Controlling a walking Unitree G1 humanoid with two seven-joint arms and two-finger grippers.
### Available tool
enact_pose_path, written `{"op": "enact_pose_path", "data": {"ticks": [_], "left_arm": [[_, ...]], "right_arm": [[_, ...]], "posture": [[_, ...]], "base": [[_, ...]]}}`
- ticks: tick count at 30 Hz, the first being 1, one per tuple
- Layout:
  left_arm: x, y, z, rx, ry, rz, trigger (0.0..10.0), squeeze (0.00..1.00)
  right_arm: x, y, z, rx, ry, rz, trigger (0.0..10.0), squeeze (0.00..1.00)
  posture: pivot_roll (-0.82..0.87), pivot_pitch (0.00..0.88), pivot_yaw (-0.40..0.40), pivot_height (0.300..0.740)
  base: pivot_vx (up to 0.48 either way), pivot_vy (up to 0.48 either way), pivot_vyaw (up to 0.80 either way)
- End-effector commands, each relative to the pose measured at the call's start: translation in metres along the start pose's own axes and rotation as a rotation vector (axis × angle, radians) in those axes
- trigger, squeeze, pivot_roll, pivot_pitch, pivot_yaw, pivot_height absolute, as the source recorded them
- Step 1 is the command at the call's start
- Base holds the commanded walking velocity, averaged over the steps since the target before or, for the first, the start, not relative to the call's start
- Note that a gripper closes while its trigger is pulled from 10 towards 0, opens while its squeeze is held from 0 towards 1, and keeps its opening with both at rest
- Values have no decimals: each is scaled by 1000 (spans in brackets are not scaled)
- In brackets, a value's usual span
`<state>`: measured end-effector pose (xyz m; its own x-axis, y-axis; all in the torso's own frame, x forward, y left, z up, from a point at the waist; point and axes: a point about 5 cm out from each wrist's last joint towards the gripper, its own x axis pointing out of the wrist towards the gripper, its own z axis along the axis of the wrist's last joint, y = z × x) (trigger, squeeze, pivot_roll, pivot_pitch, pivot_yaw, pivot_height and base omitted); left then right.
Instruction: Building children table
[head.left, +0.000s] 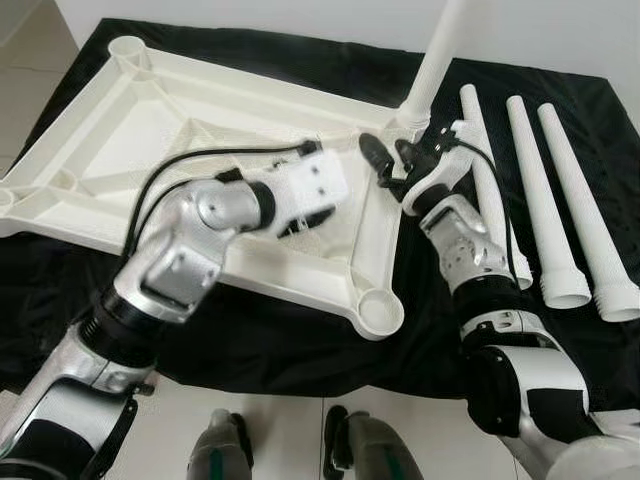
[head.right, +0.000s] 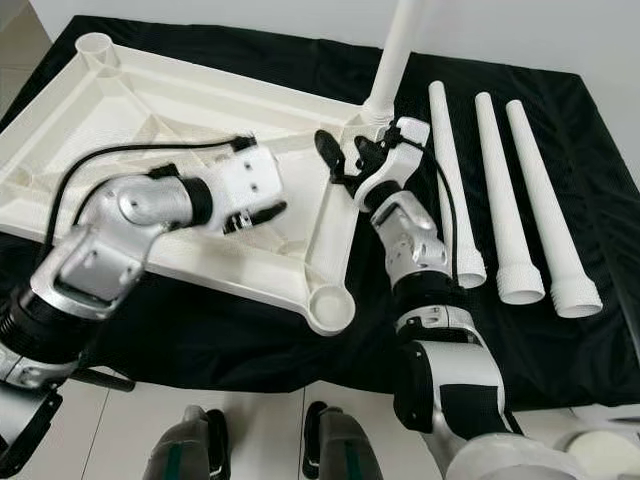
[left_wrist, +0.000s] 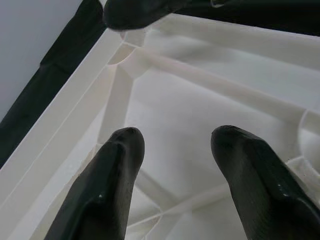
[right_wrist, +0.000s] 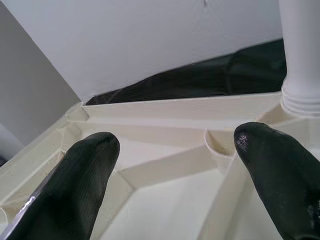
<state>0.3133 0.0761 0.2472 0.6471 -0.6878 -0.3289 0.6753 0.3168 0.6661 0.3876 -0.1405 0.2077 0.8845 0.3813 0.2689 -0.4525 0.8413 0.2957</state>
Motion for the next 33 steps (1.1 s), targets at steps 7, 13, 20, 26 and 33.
{"op": "enact_pose_path", "data": {"ticks": [7,13,20,26,33], "left_arm": [[9,40,3,-327,-148,287,10000,0],[24,23,-5,-509,-179,251,10000,0],[35,15,-4,-685,-220,244,10000,0],[41,10,2,-658,-216,226,10000,0],[42,-6,19,-608,-258,118,10000,0]], "right_arm": [[-10,-16,23,-129,-61,-127,10000,0],[-19,-32,27,-173,-50,-275,10000,0],[-37,-58,30,-224,-29,-498,10000,0],[-47,-68,35,-289,-29,-618,10000,0],[-58,-82,38,-324,-7,-794,10000,0]], "posture": [[6,77,-71,740],[-1,65,-69,740],[-7,61,-62,740],[-10,66,-58,740],[-18,92,-49,740]], "base": [[0,0,0],[0,0,0],[0,0,0],[0,0,0],[0,0,0]]}}
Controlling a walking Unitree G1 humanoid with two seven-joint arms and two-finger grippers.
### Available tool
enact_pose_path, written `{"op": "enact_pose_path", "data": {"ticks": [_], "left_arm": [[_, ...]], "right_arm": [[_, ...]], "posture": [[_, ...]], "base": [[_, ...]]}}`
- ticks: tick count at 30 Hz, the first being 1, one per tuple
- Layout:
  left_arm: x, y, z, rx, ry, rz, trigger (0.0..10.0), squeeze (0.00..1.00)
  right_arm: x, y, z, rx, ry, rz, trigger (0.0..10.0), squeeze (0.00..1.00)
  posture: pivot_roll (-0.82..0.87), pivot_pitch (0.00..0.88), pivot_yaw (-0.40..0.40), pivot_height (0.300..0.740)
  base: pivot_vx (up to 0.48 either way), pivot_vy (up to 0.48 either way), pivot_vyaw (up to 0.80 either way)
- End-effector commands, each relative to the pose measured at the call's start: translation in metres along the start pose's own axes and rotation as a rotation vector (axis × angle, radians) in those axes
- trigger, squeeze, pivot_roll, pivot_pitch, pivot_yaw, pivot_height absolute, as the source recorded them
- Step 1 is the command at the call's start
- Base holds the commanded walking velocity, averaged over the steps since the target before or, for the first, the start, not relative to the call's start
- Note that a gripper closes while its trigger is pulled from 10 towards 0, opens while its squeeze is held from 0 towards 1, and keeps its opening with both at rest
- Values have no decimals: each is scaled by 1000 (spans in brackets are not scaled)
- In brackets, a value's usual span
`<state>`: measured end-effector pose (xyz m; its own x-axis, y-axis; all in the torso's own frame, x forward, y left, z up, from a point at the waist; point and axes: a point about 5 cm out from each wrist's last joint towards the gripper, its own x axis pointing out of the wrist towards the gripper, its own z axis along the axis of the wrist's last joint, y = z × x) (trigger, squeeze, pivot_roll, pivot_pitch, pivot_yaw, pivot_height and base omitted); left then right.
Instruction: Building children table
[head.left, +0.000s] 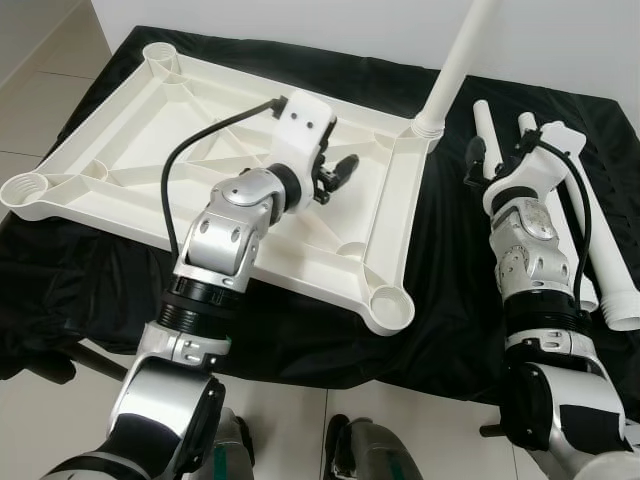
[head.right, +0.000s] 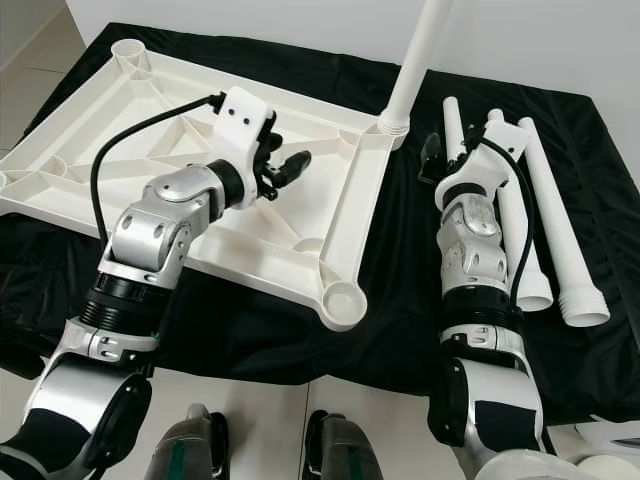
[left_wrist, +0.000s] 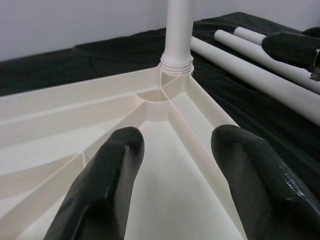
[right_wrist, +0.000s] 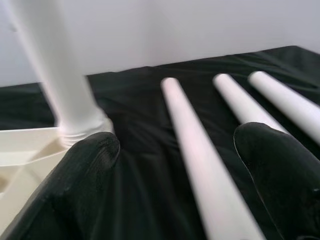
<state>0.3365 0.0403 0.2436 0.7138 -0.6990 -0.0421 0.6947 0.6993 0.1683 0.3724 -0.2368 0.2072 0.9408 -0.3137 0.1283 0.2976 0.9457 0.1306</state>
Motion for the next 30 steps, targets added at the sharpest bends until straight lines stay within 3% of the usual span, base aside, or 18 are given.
{"op": "enact_pose_path", "data": {"ticks": [1,3,5,7,11,15,17,30], "left_arm": [[0,-10,0,2,5,-55,10000,0],[-5,-30,0,13,-1,-186,10000,0],[-5,-30,0,13,-1,-186,10000,0],[-12,-45,-2,42,12,-304,10000,0],[-18,-56,-3,75,25,-393,10000,0],[-19,-58,-2,81,24,-406,10000,0],[-19,-59,2,82,18,-400,10000,0],[-24,-62,4,94,23,-393,10000,0]], "right_arm": [[-1,-11,-3,-15,21,-60,10000,0],[2,-19,-6,-19,84,-152,10000,0],[2,-19,-6,-19,84,-152,10000,0],[4,-20,-7,-20,136,-189,10000,0],[6,-19,-8,-20,196,-209,10000,0],[6,-19,-10,-20,239,-227,10000,0],[5,-17,-20,-6,368,-225,10000,0],[2,-10,-31,41,495,-186,10000,0]], "posture": [[-18,92,-49,740],[-20,106,-46,740],[-20,106,-46,740],[-27,121,-44,740],[-28,127,-44,740],[-32,134,-47,740],[-34,138,-53,740],[-29,139,-67,740]], "base": [[0,0,0],[0,0,0],[0,0,0],[0,0,0],[0,0,0],[0,0,0],[0,0,0],[0,0,0]]}}
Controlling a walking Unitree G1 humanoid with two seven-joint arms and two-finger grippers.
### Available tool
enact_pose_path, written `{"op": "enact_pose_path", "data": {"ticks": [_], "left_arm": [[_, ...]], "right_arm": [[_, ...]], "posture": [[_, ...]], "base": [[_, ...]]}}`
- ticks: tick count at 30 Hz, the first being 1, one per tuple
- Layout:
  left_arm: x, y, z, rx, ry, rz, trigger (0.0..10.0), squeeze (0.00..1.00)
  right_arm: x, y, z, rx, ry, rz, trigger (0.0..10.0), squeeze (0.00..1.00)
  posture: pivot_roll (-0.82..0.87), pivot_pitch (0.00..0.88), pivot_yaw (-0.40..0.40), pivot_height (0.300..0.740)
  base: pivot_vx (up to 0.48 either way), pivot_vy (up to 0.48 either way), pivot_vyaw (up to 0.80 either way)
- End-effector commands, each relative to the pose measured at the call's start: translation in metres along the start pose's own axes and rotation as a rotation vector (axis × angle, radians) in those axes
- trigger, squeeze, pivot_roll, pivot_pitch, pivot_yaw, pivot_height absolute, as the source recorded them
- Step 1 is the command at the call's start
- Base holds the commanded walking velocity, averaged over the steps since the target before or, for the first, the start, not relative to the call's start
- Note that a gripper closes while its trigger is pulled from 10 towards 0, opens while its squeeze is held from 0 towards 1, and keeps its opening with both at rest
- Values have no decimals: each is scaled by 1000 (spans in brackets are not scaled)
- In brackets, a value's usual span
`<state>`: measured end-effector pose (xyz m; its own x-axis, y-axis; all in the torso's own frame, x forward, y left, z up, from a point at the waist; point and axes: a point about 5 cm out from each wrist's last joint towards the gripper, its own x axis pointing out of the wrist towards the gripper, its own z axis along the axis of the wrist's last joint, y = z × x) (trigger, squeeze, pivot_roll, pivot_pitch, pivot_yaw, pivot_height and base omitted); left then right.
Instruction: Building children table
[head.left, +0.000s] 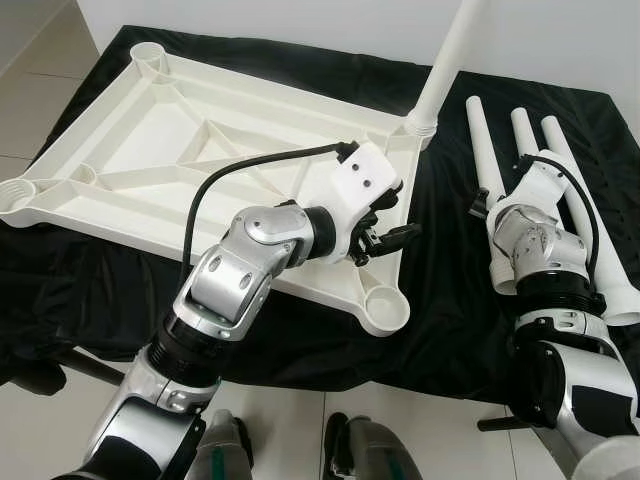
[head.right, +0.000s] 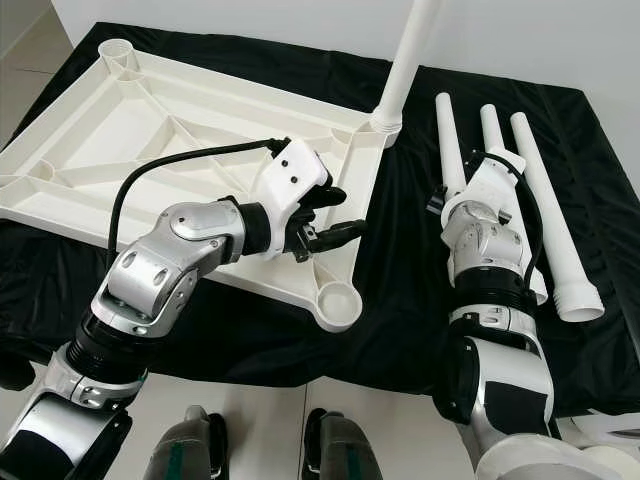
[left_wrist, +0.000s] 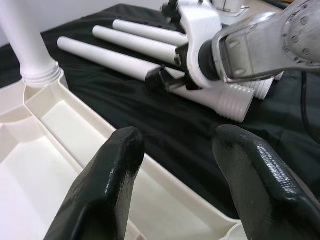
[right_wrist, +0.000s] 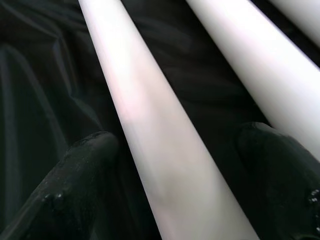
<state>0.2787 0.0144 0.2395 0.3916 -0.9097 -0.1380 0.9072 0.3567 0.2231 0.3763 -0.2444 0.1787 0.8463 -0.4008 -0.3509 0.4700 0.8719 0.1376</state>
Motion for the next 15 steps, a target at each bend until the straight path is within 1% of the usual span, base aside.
{"op": "enact_pose_path", "data": {"ticks": [1,2,3,4,5,6,7,8,9,10,11,12,13,14,15], "left_arm": [[0,-3,0,1,6,5,10000,0],[0,-3,0,1,6,5,10000,0],[0,-4,1,3,3,6,10000,0],[0,-4,1,3,3,6,10000,0],[-1,-4,2,5,0,6,10000,0],[-1,-4,3,8,-1,8,10000,0],[-1,-4,3,8,-1,8,10000,0],[-1,-4,3,11,-2,11,10000,0],[-1,-4,3,11,-2,11,10000,0],[-1,-4,4,12,-4,15,10000,0],[-1,-4,4,12,-4,15,10000,0],[-1,-4,5,13,-5,17,10000,0],[-1,-4,5,13,-5,17,10000,0],[-1,-5,6,14,-7,19,10000,0],[0,-5,7,15,-10,20,10000,0]], "right_arm": [[1,1,-7,9,68,19,10000,0],[1,1,-7,9,68,19,10000,0],[2,2,-11,-5,103,24,10000,0],[2,2,-11,-5,103,24,10000,0],[2,2,-14,-16,126,25,10000,0],[3,2,-18,-3,168,24,10000,0],[3,2,-18,-3,168,24,10000,0],[3,3,-22,2,216,27,10000,0],[3,3,-22,2,216,27,10000,0],[2,4,-26,11,258,37,8157,0],[2,4,-26,11,258,37,8157,0],[2,4,-30,16,292,45,7412,0],[2,4,-30,16,292,45,7412,0],[2,5,-33,31,324,65,2078,0],[2,5,-36,38,340,73,510,0]], "posture": [[-29,139,-70,740],[-29,139,-70,740],[-28,138,-74,740],[-28,138,-74,740],[-28,137,-75,740],[-28,135,-77,740],[-28,135,-77,740],[-27,132,-80,740],[-27,132,-80,740],[-28,129,-80,740],[-28,129,-80,740],[-28,127,-82,740],[-28,127,-82,740],[-27,124,-84,740],[-29,122,-84,740]], "base": [[0,0,0],[0,0,0],[0,0,0],[0,0,0],[0,0,0],[0,0,0],[0,0,0],[0,0,0],[0,0,0],[0,0,0],[0,0,0],[0,0,0],[0,0,0],[0,0,0],[0,0,0]]}}
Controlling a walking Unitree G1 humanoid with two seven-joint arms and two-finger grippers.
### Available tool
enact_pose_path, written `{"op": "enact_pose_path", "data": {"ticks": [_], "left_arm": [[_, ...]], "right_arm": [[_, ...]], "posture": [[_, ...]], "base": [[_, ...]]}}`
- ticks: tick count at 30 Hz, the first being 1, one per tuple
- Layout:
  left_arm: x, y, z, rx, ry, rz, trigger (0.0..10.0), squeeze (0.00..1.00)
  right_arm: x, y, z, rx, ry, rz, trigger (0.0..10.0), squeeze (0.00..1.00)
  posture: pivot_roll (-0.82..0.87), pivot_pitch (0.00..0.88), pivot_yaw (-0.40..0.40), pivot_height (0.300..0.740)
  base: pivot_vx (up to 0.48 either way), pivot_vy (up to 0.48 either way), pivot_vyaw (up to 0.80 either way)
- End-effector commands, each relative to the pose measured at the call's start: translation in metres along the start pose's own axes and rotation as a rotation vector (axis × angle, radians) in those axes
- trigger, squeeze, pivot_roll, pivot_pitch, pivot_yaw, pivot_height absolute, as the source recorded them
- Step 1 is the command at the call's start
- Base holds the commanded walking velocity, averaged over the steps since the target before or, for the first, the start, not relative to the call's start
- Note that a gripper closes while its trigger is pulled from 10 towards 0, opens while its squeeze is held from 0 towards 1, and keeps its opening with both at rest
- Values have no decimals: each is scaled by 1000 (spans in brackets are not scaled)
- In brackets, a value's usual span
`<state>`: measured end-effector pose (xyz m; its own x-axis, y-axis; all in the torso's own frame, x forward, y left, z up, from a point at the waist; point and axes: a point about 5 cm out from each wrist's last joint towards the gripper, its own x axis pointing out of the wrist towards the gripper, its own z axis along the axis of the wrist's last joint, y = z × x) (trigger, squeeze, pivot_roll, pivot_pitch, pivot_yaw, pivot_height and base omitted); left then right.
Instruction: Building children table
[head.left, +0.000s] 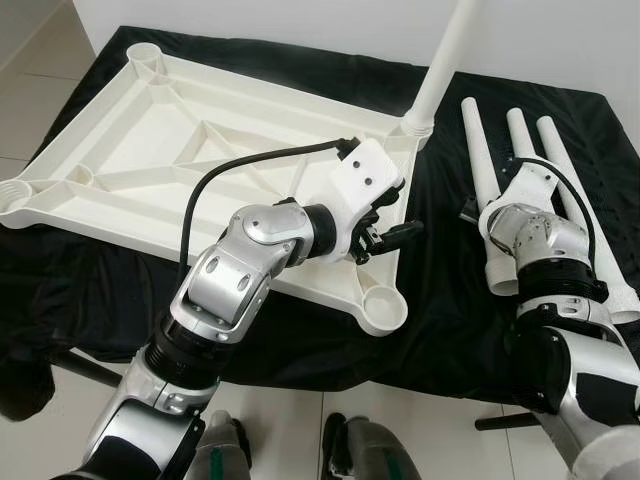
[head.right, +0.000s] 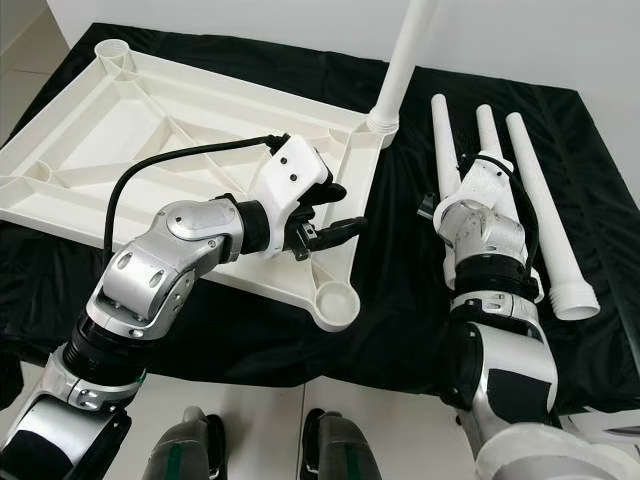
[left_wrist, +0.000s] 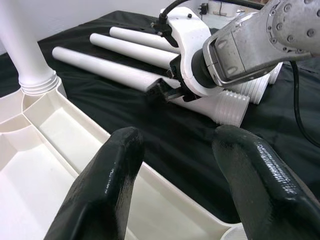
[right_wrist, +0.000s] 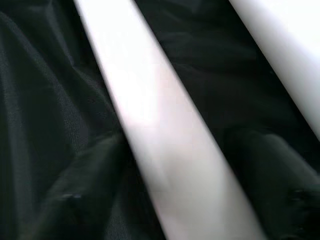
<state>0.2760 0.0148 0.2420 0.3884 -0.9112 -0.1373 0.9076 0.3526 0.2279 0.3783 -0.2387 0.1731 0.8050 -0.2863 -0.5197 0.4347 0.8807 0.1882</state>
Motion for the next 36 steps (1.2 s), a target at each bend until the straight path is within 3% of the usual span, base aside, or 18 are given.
{"op": "enact_pose_path", "data": {"ticks": [1,2,10,17,18,20,21,22,23,24,26,36], "left_arm": [[1,-3,4,10,-8,23,10000,0],[1,-4,5,11,-11,23,10000,0],[1,-5,7,19,-13,19,10000,0],[0,-4,6,19,-11,22,10000,0],[-1,0,5,20,-6,35,10000,0],[-1,0,5,20,-6,35,10000,0],[-4,7,6,23,-4,63,10000,0],[-4,7,6,23,-4,63,10000,0],[-6,15,7,24,-4,93,10000,0],[-6,15,7,24,-4,93,10000,0],[-10,24,8,20,-8,134,10000,0],[-11,29,8,-4,-21,171,10000,0]], "right_arm": [[6,-2,-29,10,139,18,510,0],[7,-2,-32,18,158,19,0,0],[8,-1,-45,41,236,46,0,0],[7,2,-46,46,243,71,0,0],[5,9,-42,64,219,141,118,0],[5,9,-42,64,219,141,118,0],[1,17,-31,56,109,222,10000,0],[1,17,-31,56,109,222,10000,0],[-4,23,-21,35,3,294,10000,0],[-4,23,-21,35,3,294,10000,0],[-12,30,-10,36,-138,379,10000,0],[-17,25,6,102,-280,422,10000,0]], "posture": [[-29,122,-84,740],[-29,121,-84,740],[-28,108,-84,740],[-28,108,-84,740],[-27,93,-80,740],[-27,93,-80,740],[-28,84,-78,740],[-28,84,-78,740],[-28,81,-77,740],[-28,81,-77,740],[-27,61,-74,740],[-23,33,-74,740]], "base": [[0,0,0],[0,0,0],[0,0,0],[0,0,0],[0,0,0],[0,0,0],[0,0,0],[0,0,0],[0,0,0],[0,0,0],[0,0,0],[0,0,0]]}}
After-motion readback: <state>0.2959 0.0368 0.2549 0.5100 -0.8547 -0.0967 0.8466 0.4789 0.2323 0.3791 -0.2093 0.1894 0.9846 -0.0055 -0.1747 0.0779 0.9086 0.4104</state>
